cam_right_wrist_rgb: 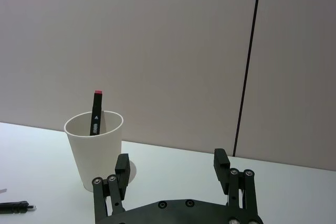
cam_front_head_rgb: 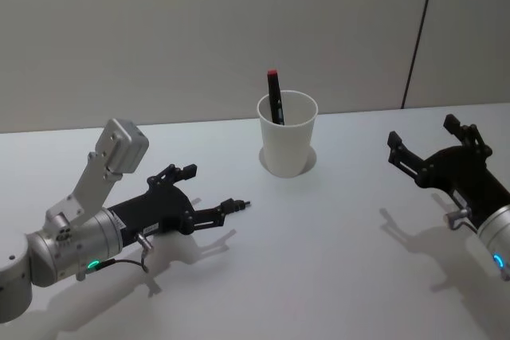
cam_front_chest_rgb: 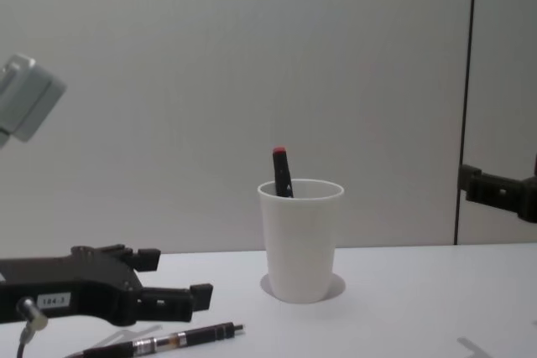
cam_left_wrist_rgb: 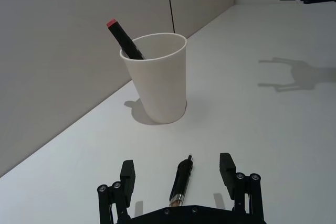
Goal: Place the pen into the pen holder.
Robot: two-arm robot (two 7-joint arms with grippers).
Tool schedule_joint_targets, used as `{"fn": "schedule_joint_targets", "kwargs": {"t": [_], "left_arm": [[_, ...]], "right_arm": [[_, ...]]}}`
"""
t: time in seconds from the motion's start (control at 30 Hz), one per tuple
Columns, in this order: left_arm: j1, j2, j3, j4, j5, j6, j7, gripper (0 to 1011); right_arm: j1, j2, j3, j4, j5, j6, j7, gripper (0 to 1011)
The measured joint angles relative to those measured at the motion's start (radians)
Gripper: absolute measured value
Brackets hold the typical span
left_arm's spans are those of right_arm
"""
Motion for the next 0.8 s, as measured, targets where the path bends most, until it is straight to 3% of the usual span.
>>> {"fn": "schedule_joint_targets", "kwargs": {"t": [0.8], "left_arm": [[-0.023, 0.01, 0.0, 0.049, 0.047, 0.047, -0.055, 1001]], "right_arm": [[0.0, 0.0, 0.0, 0.0, 0.0, 0.0, 0.0, 1002]]}}
